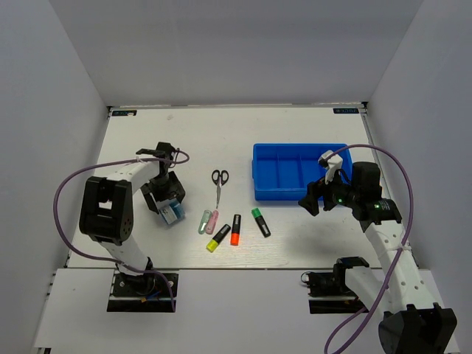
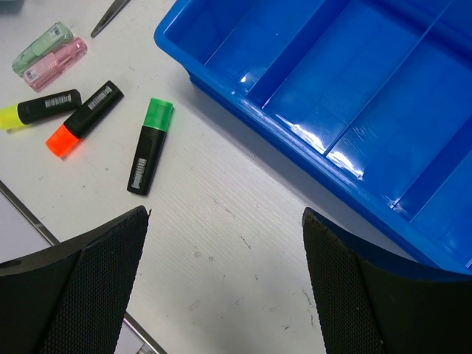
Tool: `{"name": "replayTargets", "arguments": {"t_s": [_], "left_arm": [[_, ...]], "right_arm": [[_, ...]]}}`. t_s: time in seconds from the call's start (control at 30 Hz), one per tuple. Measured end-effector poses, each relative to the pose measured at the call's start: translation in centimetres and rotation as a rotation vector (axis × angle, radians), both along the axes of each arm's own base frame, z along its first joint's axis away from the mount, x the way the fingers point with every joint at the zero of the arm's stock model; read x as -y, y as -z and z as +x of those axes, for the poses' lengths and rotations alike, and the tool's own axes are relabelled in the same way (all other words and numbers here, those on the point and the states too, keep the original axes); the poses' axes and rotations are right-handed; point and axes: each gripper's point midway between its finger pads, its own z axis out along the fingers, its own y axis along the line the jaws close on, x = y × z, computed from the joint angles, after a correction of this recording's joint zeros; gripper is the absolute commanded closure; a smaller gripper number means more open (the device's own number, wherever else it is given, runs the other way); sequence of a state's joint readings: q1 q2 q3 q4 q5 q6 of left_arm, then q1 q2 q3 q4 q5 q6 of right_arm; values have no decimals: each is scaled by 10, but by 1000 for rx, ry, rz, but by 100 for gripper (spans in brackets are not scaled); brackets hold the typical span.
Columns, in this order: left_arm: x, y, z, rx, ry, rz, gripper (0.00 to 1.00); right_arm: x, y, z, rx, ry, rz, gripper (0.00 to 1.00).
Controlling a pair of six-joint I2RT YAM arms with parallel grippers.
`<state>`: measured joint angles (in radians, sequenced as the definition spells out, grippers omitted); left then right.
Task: Sort the stationery into containers
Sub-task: Pick up the stationery from the center of the board.
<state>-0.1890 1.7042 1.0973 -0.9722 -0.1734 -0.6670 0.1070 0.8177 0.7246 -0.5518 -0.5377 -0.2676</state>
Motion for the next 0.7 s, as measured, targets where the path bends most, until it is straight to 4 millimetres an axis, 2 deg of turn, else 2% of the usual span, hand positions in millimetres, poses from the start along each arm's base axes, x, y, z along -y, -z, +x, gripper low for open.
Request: {"name": "replayTargets", "arguments": {"t_s": [0.07, 0.1, 0.23, 0.37, 0.53, 0.7], "left_arm": [[3, 5, -5, 0, 9, -21, 12], [5, 7, -9, -5, 11, -29, 7], [6, 10, -22, -21, 18, -43, 1], [6, 4, -21, 5, 24, -48, 1], [7, 2, -21, 11, 27, -51, 13], [11, 3, -22, 9, 35, -65, 12]], "right_arm": [[0, 0, 0, 0, 0, 0, 13], [0, 0, 0, 0, 0, 0, 13], [0, 0, 0, 1, -1, -1, 13], [0, 0, 0, 1, -1, -1, 12], [0, 0, 0, 1, -1, -1, 12], [0, 0, 0, 1, -1, -1, 12]]}}
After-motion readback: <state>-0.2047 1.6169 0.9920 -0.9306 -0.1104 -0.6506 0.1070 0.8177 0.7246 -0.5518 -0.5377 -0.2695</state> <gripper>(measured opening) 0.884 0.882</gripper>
